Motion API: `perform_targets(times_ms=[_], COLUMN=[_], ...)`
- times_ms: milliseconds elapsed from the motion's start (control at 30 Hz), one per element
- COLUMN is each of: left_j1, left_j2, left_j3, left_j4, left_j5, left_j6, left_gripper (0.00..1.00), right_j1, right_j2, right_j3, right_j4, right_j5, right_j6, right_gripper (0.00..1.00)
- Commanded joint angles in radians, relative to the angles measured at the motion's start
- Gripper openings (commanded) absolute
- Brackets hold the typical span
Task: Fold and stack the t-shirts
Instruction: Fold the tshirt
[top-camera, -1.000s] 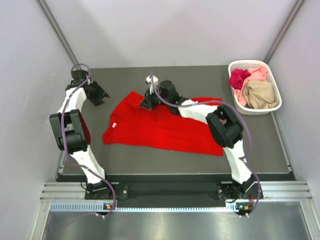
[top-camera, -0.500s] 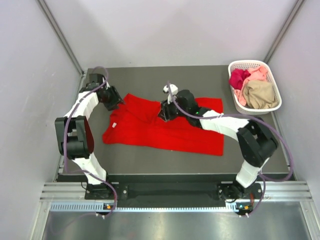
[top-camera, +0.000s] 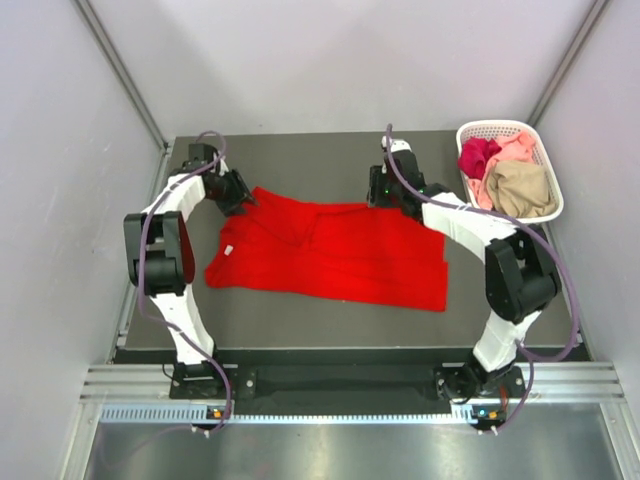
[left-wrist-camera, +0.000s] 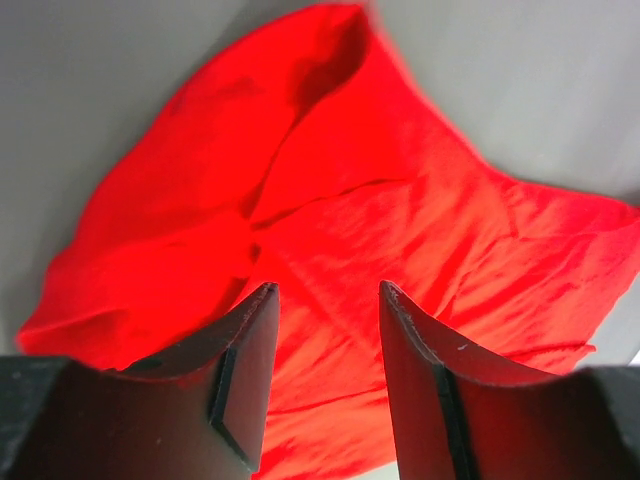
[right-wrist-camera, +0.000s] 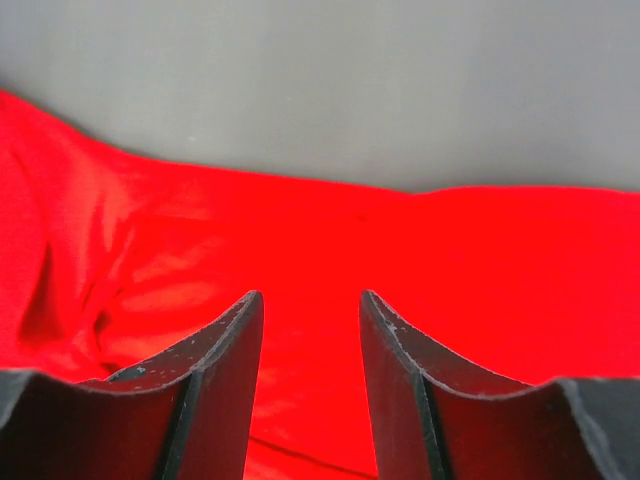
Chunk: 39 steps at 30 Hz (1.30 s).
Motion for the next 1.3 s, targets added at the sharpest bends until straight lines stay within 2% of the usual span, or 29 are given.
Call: perform_targets(times_ms=[0, 33, 67, 133, 200, 233, 300, 467, 633, 1267], left_j1=[-0.050, -0.058, -0.117, -0.158, -0.201, -0.210, -0.227, -0.268, -0.296, -0.310], left_j2=[0.014, 0.017, 0.035, 0.069, 0.124, 0.138, 0.173, 0.229, 0.293, 0.362], left_j3=[0.099, 0.117, 0.143, 0.244, 0.338, 0.356, 0.403, 0.455, 0.519, 0.545], left_j4=[0.018, 0.000, -0.023, -0.132, -0.193, -0.229, -0.261, -0.293, -0.336, -0.336], left_j5=[-0.013, -0.051, -0.109, -0.305, -0.376, -0.457, -0.495, -0.580, -0.599, -0.579], left_j6=[0.003, 0.008, 0.014, 0.013, 0.000, -0.018, -0.042, -0.107, -0.158, -0.202], left_gripper=[0.50, 0.50, 0.50, 0.49, 0.48, 0.47, 0.41, 0.38, 0.34, 0.37], right_j1=[0.004, 0.005, 0.005, 0.004, 0.002, 0.004, 0.004, 0.007, 0.005, 0.005], right_j2=[0.043, 0.054, 0.053, 0.042, 0.034, 0.025, 0.013, -0.064, -0.110, -0.144], right_j3=[0.079, 0.085, 0.078, 0.058, 0.036, 0.032, 0.012, -0.070, -0.100, -0.130], right_j4=[-0.049, -0.052, -0.040, -0.021, -0.010, -0.010, -0.006, 0.033, 0.046, 0.066], right_j5=[-0.050, -0.071, -0.073, -0.079, -0.082, -0.096, -0.101, -0.116, -0.110, -0.110], right_j6=[-0.017, -0.029, -0.029, -0.026, -0.023, -0.020, -0.017, -0.015, -0.031, -0.051], right_gripper=[0.44, 0.43, 0.43, 0.43, 0.43, 0.43, 0.43, 0.43, 0.43, 0.43])
